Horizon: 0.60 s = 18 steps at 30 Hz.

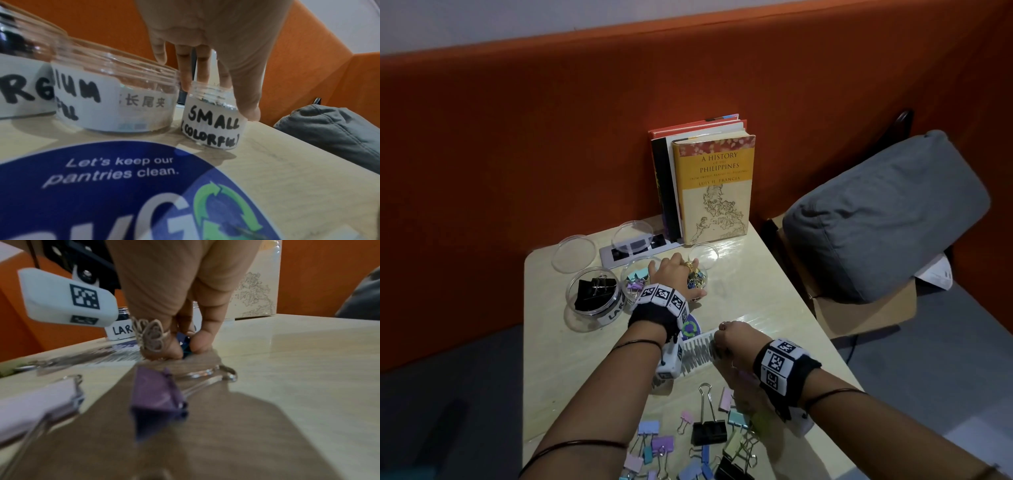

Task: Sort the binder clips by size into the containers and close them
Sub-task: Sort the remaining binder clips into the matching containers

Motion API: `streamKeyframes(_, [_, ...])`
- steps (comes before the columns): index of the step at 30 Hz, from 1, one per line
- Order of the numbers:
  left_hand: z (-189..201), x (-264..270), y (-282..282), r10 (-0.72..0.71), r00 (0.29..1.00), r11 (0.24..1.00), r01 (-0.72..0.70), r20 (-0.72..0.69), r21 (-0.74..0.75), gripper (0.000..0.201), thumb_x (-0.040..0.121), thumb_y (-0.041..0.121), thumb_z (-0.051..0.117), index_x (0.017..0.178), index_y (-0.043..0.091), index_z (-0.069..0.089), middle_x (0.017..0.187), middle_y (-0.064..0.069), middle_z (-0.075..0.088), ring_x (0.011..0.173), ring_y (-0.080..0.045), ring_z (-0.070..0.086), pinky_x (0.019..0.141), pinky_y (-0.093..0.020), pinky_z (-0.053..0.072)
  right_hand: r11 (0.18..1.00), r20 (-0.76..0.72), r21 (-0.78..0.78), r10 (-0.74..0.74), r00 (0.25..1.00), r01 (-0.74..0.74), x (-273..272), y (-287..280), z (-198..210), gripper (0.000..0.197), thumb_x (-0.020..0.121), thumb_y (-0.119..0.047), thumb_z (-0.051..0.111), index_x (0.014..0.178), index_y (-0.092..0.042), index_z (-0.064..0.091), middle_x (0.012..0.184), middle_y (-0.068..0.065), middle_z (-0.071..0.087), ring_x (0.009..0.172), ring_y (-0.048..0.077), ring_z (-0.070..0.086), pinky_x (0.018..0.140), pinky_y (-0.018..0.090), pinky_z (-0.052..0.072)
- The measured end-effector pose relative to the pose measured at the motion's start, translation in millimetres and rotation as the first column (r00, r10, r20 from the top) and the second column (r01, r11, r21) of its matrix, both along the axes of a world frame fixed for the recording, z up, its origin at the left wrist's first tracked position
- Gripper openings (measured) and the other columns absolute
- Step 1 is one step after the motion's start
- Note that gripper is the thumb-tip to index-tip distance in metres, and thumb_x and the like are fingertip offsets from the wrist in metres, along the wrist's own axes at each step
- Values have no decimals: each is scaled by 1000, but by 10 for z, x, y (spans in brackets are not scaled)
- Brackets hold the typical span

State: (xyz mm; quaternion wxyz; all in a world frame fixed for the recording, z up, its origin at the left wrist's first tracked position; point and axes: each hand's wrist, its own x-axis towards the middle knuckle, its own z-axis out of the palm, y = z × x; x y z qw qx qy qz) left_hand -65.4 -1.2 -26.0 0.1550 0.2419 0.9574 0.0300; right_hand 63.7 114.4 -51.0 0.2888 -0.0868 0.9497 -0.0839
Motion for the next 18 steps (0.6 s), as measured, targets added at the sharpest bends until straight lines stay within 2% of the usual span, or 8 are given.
streamKeyframes(4, [-46, 0, -25, -6, 1000, 999, 7, -23, 37, 70, 76, 60, 61, 134, 23, 50, 123, -3, 47, 117, -25, 46, 107, -38, 27, 1000, -32, -21, -23, 999, 23, -100, 41, 28, 26, 77, -3, 61, 103, 0, 63, 112, 20, 60, 103, 35, 57, 86, 33, 46])
streamKeyframes(7, [-40, 0, -34, -13, 999, 999, 14, -32, 47, 71, 76, 60, 62, 135, 22, 49, 121, -3, 48, 115, -25, 46, 106, -36, 27, 985, -99, -106, -146, 984, 135, -187, 115, 123, 18, 78, -7, 62, 95, -4, 67, 104, 16, 67, 98, 31, 61, 84, 28, 46])
streamKeyframes(10, [5, -10, -44, -34, 997, 999, 36, -70, 23, 78, 75, 60, 63, 139, 19, 43, 127, -4, 48, 121, -27, 42, 110, -37, 25, 943, -233, -237, -290, 928, 235, -380, 188, 358, 17, 79, -9, 64, 95, -7, 68, 99, 12, 70, 91, 25, 63, 81, 25, 46])
streamKeyframes(12, [42, -6, -84, -23, 995, 999, 26, -98, 30, 90, 73, 60, 65, 146, 22, 28, 140, -4, 41, 130, -27, 34, 114, -39, 20, 901, -300, -333, -381, 874, 278, -585, 196, 522, 19, 75, -9, 69, 93, -8, 68, 98, 11, 68, 86, 22, 61, 77, 24, 45])
streamKeyframes(14, [85, 5, -163, 15, 994, 999, -11, -113, 38, 101, 68, 61, 69, 149, 27, 19, 150, -4, 28, 137, -28, 25, 116, -43, 17, 896, -342, -360, -385, 857, 259, -817, 155, 607, 20, 73, -8, 69, 93, -8, 68, 99, 12, 68, 91, 25, 61, 74, 21, 40])
streamKeyframes(16, [90, 21, -269, 83, 994, 996, -81, -73, 23, 109, 65, 58, 74, 150, 31, 10, 156, -5, 14, 143, -31, 12, 117, -49, 12, 924, -331, -321, -316, 889, 209, -1005, 78, 579, 21, 76, -6, 65, 96, -8, 69, 103, 13, 69, 97, 27, 61, 76, 21, 40])
streamKeyframes(18, [42, 43, -379, 149, 989, 989, -149, 9, -9, 115, 65, 56, 75, 150, 32, 1, 159, -5, 2, 146, -34, 0, 117, -55, 6, 955, -290, -258, -222, 931, 147, -1108, 0, 485, 26, 78, -6, 61, 103, -12, 68, 108, 12, 68, 102, 29, 60, 85, 27, 45])
